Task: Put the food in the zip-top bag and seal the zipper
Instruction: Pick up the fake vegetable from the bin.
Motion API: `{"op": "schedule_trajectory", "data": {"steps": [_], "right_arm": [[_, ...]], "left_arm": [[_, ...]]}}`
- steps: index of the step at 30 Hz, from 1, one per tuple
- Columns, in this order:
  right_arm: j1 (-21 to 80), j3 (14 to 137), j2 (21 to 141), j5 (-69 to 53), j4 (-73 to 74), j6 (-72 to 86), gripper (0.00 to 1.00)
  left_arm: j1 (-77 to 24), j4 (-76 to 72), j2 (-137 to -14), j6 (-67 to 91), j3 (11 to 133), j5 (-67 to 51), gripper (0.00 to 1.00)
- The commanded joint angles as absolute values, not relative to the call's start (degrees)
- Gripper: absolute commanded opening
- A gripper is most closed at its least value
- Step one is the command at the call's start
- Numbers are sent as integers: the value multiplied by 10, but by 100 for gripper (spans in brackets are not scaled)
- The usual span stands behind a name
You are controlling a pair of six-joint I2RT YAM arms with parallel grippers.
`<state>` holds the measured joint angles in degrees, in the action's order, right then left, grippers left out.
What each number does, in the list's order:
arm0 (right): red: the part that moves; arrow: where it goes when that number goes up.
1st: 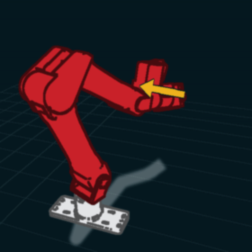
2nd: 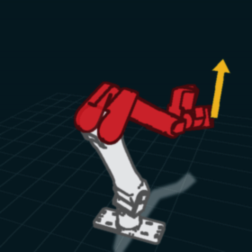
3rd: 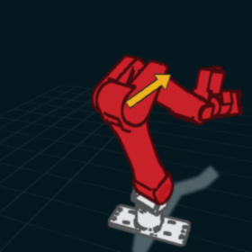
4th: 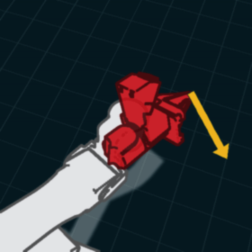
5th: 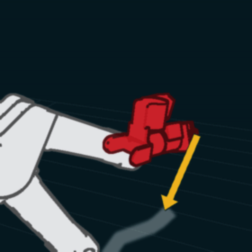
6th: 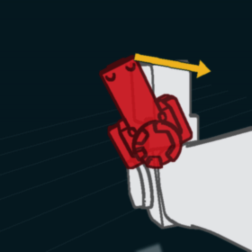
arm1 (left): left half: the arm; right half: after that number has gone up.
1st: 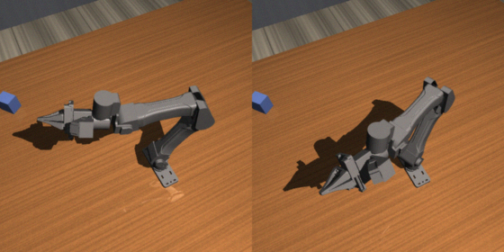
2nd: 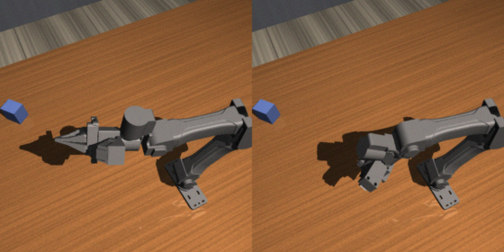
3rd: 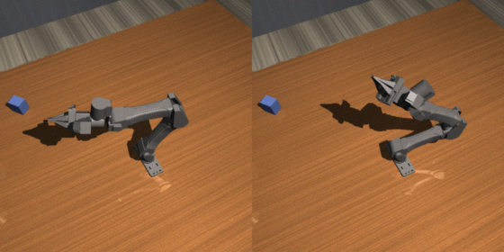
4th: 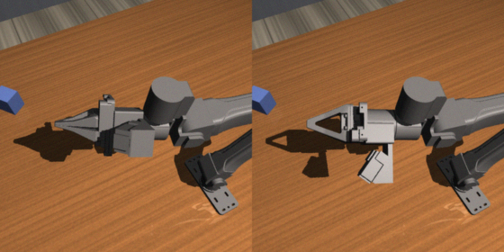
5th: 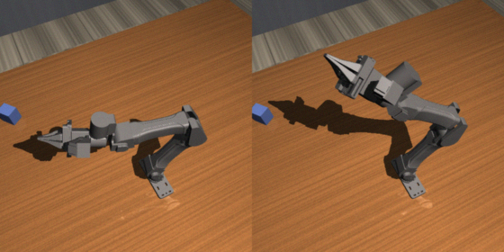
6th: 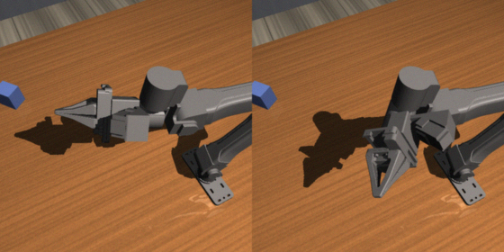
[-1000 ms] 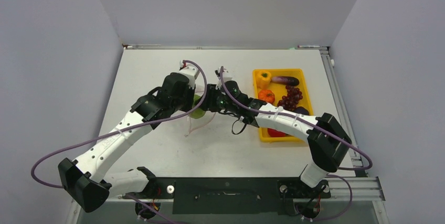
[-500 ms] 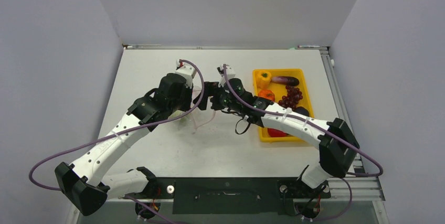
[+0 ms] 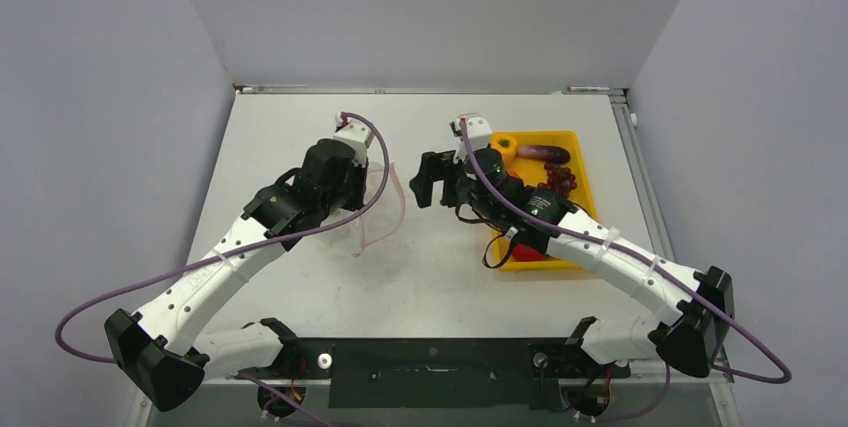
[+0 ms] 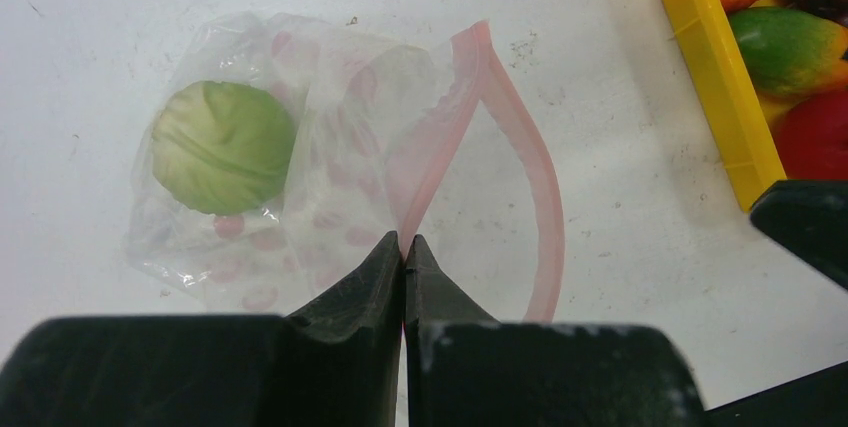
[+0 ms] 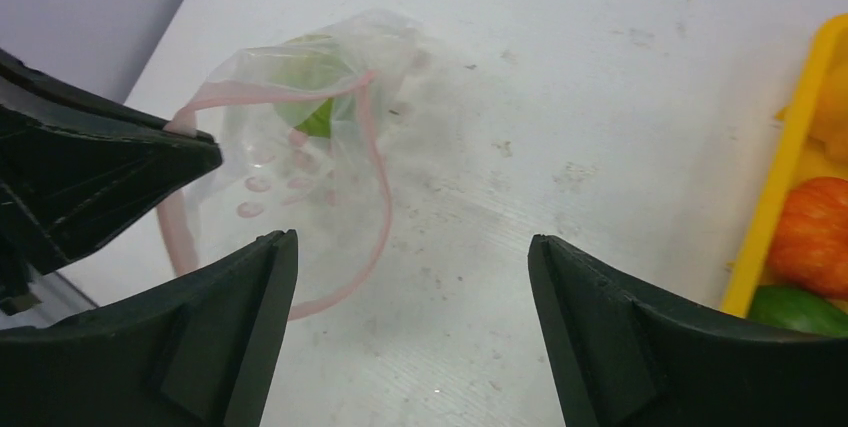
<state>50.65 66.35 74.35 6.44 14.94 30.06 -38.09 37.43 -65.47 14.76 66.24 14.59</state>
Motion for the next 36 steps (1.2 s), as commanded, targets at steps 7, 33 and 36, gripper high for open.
{"op": "schedule_trajectory", "data": {"steps": [7,33,36], "right_arm": [[443,658,684,202,284,249,89],[358,524,663,212,428,350,90],[338,506,669,214,417,357,90]], "left_arm": [[-382,345,-648,150,663,150,0],[-382,347,-646,149,664,149,0],[-383,347,-644,149,664,147,0]]}}
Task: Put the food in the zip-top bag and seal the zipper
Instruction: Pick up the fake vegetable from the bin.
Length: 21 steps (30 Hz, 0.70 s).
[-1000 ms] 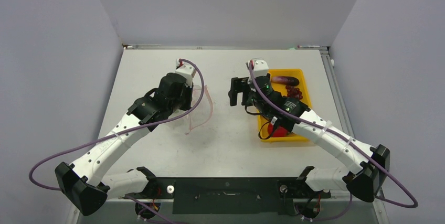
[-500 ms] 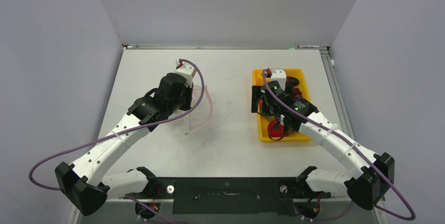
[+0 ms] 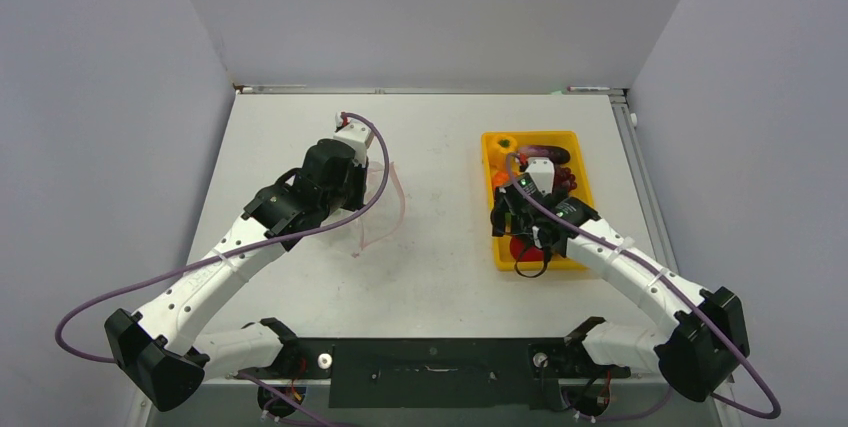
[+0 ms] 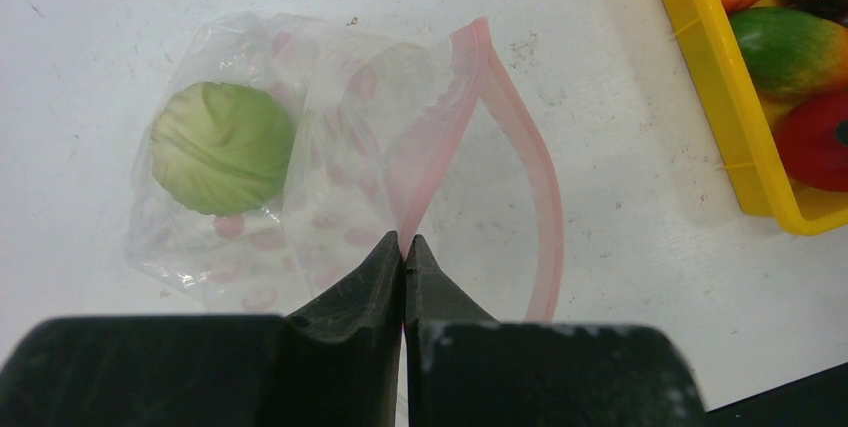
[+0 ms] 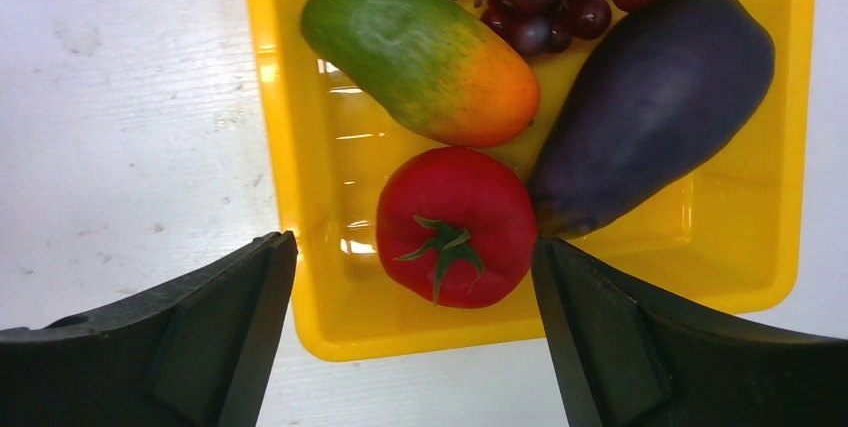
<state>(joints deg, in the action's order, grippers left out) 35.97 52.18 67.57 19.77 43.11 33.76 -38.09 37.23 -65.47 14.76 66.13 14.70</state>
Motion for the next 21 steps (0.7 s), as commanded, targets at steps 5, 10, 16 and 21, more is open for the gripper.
{"op": "schedule_trajectory", "data": {"steps": [5,10,16,21], "right_arm": [[316,482,679,207,399,368,90],[294,455,684,181,379,372,90],[284,429,690,161,359,373,90],[280,414,700,139,336,372,90]], "left_arm": [[-382,347,-643,148,661,148,0],[-382,347,-643,149,661,148,0],[-382,346,-645,149,661,147,0],[-382,346,-645,148,660,147,0]]}}
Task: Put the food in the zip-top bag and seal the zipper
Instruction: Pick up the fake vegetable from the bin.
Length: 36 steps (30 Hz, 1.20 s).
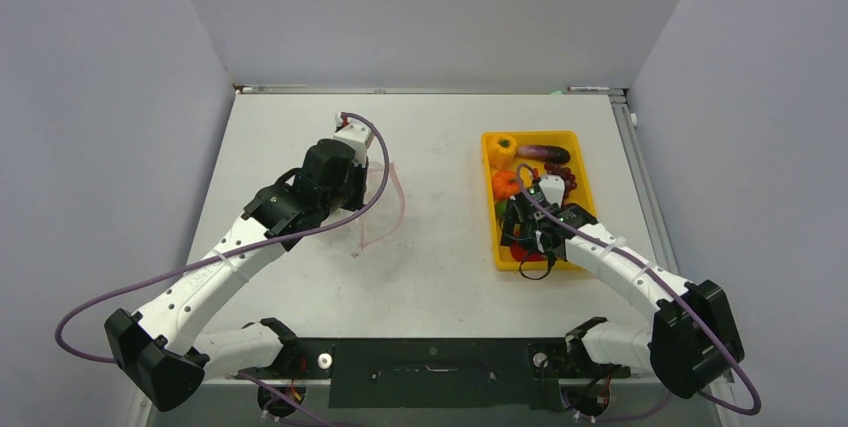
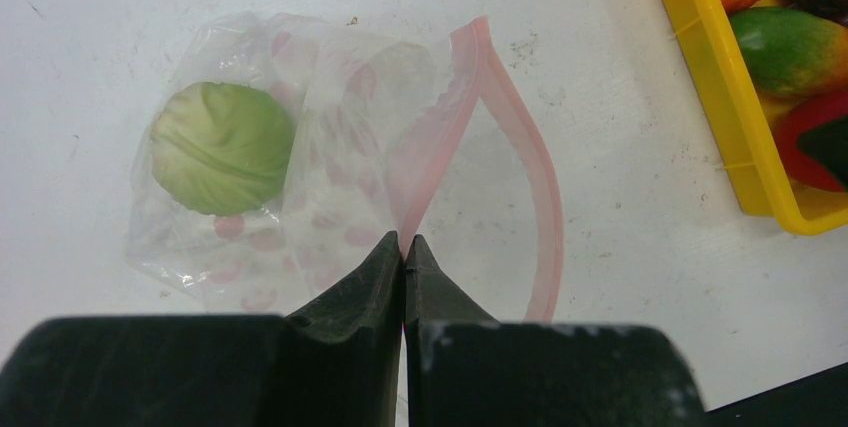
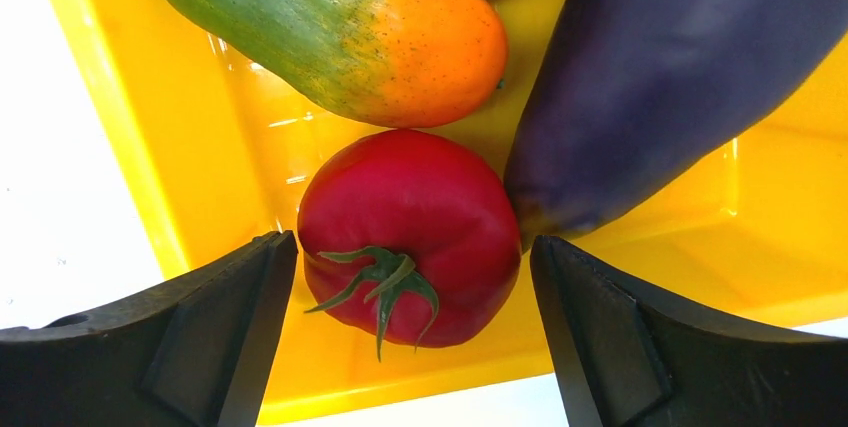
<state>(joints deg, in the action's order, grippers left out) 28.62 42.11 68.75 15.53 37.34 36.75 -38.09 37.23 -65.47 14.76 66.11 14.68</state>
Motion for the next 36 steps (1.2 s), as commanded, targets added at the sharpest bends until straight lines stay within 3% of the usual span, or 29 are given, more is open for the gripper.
{"op": "schedule_trajectory", "data": {"steps": [1,8,11,21,26,36], "right_arm": [[280,411,703,137,333,372,90],[278,398,708,134,320,369,99],[276,396,708,133,317,366,89],[275,422,682,146,331,358,40],[276,462,661,157,353,351,32],[284,540,623,106,351,334,27]], "left_arm": [[-382,346,-644,149,660,148,0],[-382,347,-645,149,660,147,0],[-382,347,-646,149,661,147,0],[-382,347,-646,148,660,148,0],[-382,347,-648,148,660,146,0],[-382,348,-649,148,660,147,0]]}}
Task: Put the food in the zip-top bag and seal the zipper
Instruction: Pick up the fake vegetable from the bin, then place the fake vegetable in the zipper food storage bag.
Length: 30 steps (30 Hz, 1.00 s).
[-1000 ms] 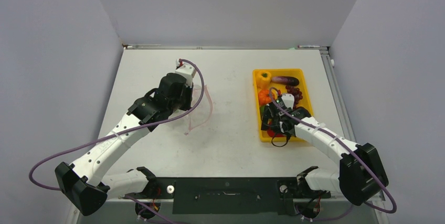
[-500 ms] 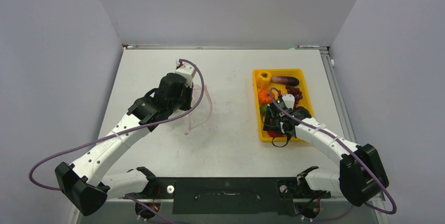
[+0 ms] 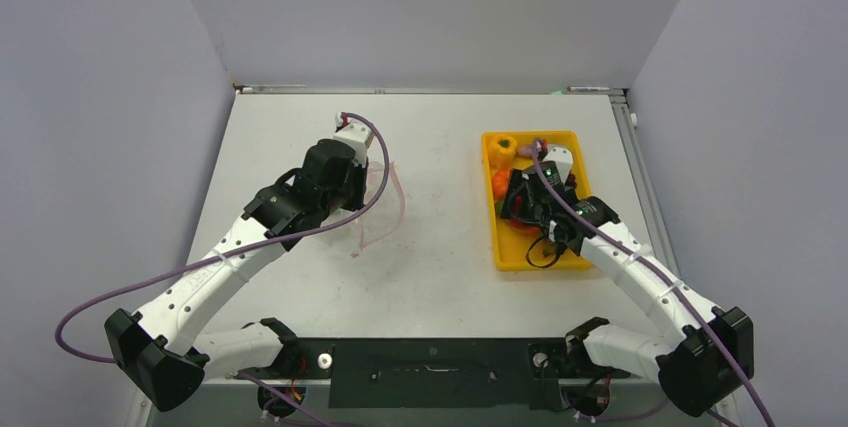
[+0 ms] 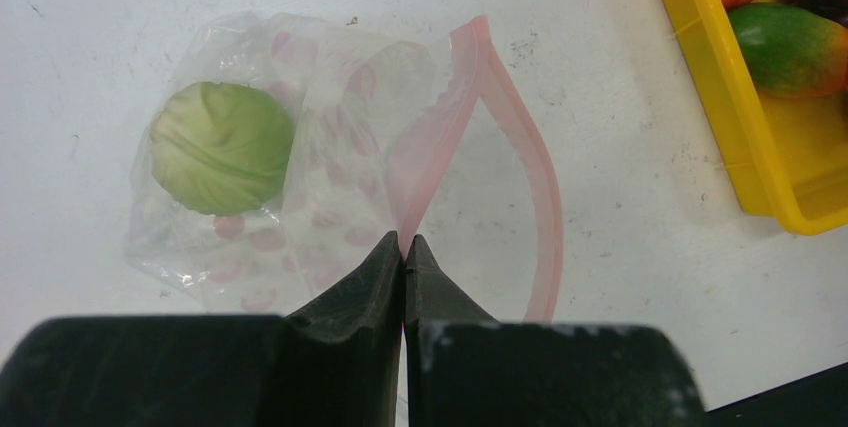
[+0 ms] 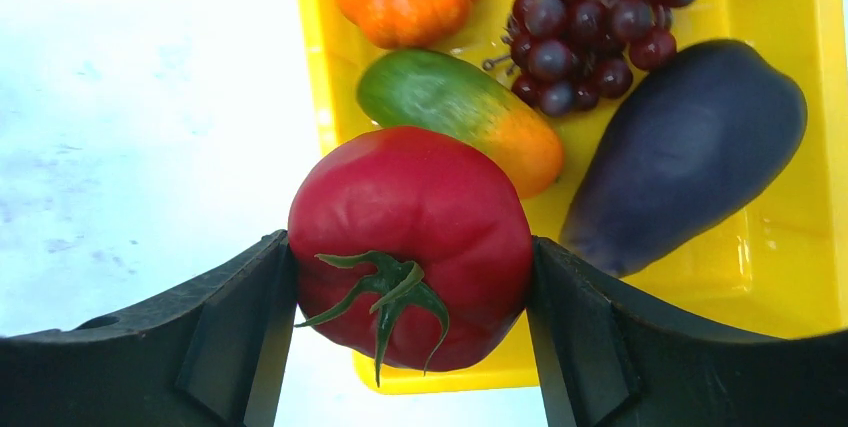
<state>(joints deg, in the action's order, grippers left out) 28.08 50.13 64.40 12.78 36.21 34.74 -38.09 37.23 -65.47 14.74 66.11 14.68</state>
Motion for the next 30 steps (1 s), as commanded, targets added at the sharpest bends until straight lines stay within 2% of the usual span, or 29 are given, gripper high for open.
{"op": "schedule_trajectory", "data": {"steps": [1,10,17,30], "right_arm": [[286,544,619,95,343,331,27],[323,567,615,-41,248,339,27],[402,597,640,-48,182,337,27],[481,659,744,-68,78,339,29]], "left_arm": [[-382,348,-649,148,660,147,0],[-382,349,-652,148,661,147,0],[-382,348,-653,148,661,146,0],[-382,348,-650,146,661,143,0]]}}
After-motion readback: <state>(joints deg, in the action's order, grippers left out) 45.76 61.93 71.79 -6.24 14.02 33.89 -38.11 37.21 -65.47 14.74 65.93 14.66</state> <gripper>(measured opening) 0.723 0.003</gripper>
